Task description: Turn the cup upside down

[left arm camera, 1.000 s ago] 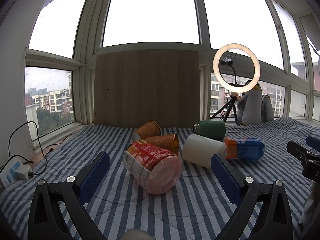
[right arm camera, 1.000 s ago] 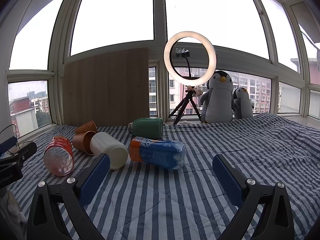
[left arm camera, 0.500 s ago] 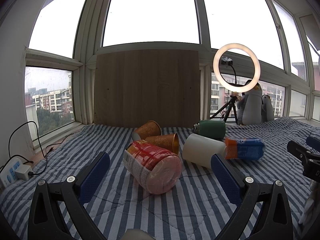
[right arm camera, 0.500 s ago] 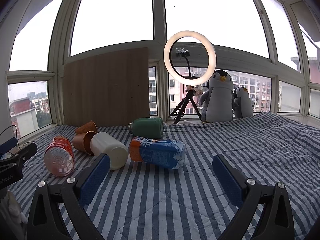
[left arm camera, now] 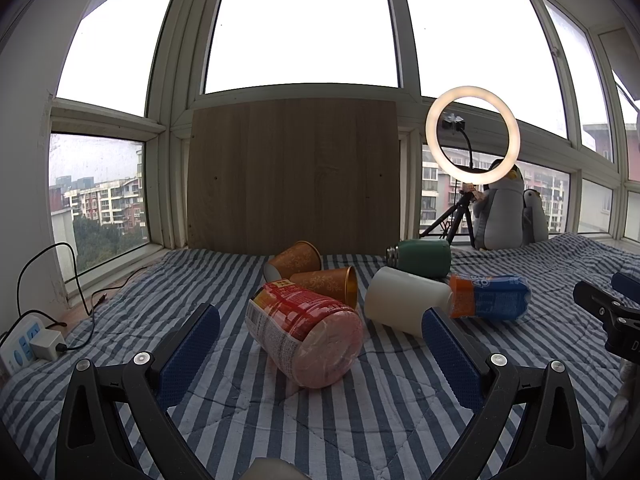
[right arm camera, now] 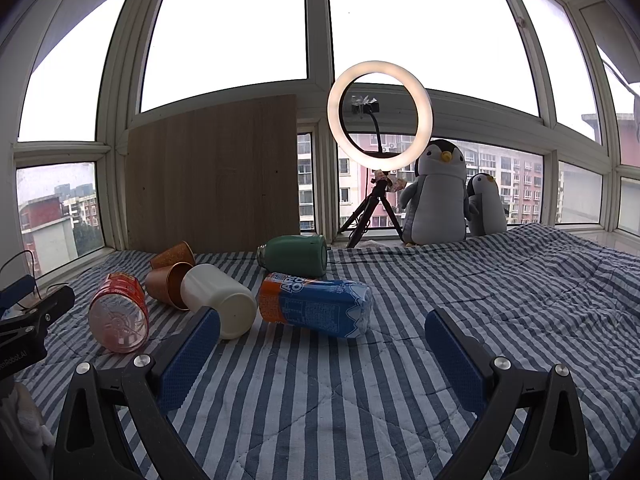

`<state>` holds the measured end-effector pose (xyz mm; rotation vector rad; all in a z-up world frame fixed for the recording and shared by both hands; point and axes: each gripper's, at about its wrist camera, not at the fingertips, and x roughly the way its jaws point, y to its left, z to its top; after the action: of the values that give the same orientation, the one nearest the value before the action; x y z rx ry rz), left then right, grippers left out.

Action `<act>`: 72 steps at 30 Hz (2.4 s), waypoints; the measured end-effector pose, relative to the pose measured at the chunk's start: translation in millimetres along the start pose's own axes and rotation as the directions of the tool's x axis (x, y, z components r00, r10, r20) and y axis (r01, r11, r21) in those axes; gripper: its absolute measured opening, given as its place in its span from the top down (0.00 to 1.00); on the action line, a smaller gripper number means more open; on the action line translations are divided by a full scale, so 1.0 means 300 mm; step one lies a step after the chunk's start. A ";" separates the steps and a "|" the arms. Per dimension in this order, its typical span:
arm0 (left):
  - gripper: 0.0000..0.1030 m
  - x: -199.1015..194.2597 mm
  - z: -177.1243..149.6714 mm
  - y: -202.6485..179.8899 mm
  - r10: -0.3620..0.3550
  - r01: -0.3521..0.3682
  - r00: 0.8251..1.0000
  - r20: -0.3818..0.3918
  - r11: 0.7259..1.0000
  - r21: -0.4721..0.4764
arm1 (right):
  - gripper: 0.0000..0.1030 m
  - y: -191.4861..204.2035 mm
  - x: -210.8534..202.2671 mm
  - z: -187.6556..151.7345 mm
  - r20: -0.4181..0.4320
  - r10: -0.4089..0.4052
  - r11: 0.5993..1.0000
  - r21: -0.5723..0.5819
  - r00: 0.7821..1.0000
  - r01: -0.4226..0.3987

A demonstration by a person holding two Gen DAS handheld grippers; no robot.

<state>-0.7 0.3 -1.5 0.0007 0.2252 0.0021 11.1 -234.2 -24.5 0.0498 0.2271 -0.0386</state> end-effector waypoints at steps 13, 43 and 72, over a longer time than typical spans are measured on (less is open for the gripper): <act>0.00 0.000 0.000 0.000 0.000 0.000 1.000 0.000 1.000 0.000 | 0.02 -0.001 0.000 -0.001 0.000 0.000 1.000 0.001 1.000 0.000; 0.00 0.097 -0.004 0.083 -0.088 0.079 0.977 -0.192 0.996 -0.051 | 0.02 0.004 0.009 -0.008 -0.023 0.016 1.000 0.005 1.000 -0.016; 0.01 1.090 0.299 0.246 -0.001 0.093 0.789 -0.614 0.989 0.117 | 0.02 0.025 0.056 -0.013 -0.157 0.170 0.985 0.004 0.973 -0.171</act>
<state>337.8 74.8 13.1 0.1393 0.8846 -0.0653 26.8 -226.9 -31.8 0.0631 0.3798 0.1381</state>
